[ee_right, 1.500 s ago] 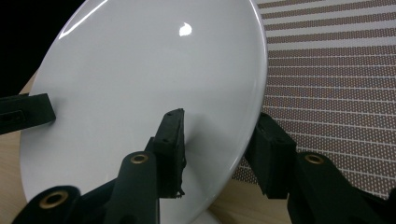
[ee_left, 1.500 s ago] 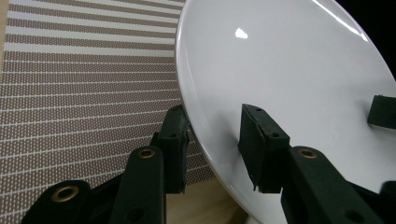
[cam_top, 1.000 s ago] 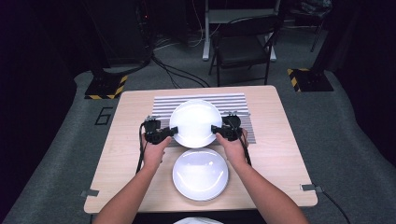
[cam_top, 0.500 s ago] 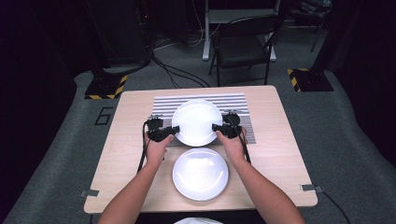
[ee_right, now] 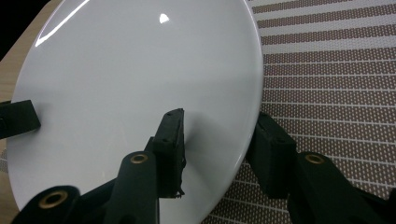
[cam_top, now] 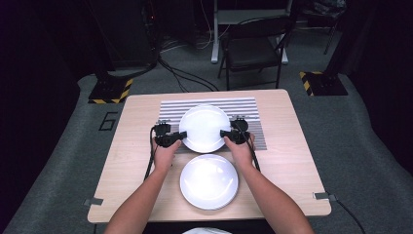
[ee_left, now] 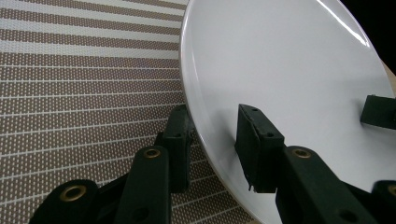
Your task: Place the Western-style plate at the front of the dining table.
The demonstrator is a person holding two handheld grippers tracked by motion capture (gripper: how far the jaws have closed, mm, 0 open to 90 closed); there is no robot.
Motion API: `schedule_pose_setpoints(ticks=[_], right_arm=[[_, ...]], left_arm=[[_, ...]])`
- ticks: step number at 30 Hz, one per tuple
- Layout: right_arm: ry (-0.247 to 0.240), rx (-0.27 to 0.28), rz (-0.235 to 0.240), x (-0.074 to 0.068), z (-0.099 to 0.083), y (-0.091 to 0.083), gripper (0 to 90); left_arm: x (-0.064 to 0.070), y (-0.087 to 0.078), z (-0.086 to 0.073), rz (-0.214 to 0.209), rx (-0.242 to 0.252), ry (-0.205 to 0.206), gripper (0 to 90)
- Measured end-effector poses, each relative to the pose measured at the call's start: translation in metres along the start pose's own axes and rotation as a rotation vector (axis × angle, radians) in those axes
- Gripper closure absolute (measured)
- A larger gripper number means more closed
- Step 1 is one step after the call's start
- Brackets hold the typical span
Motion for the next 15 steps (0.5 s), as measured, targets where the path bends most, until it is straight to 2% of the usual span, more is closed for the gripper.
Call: schedule_pose_setpoints(ticks=[4, 6, 9, 15], right_arm=[[-0.002, 0.0, -0.001, 0.0011, 0.0007, 0.0042, 58.1], [0.007, -0.008, -0.006, 0.0013, 0.0005, 0.0061, 57.9], [0.005, -0.005, -0.01, 0.0021, 0.0021, 0.0085, 57.9], [-0.024, 0.005, -0.019, -0.0021, 0.0097, 0.0089, 58.2]], left_arm=[[-0.0025, 0.0034, -0.0004, -0.002, -0.008, 0.0, 65.8], [-0.0031, 0.0051, -0.001, -0.01, -0.009, -0.026, 65.9], [-0.0049, 0.0065, -0.0009, -0.016, -0.008, -0.034, 65.9], [-0.0081, 0.0063, 0.0043, -0.011, 0.0, -0.036, 65.8]])
Point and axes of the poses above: each handheld gripper's, and its own axes: y roughly forward along the jaws, z roughly out of its top, x roughly to its right, the point moved 5 cm from there along y, roughly forward along the jaws, and after that the axes turned 3 degrees about -z, right-handed, at the moved point
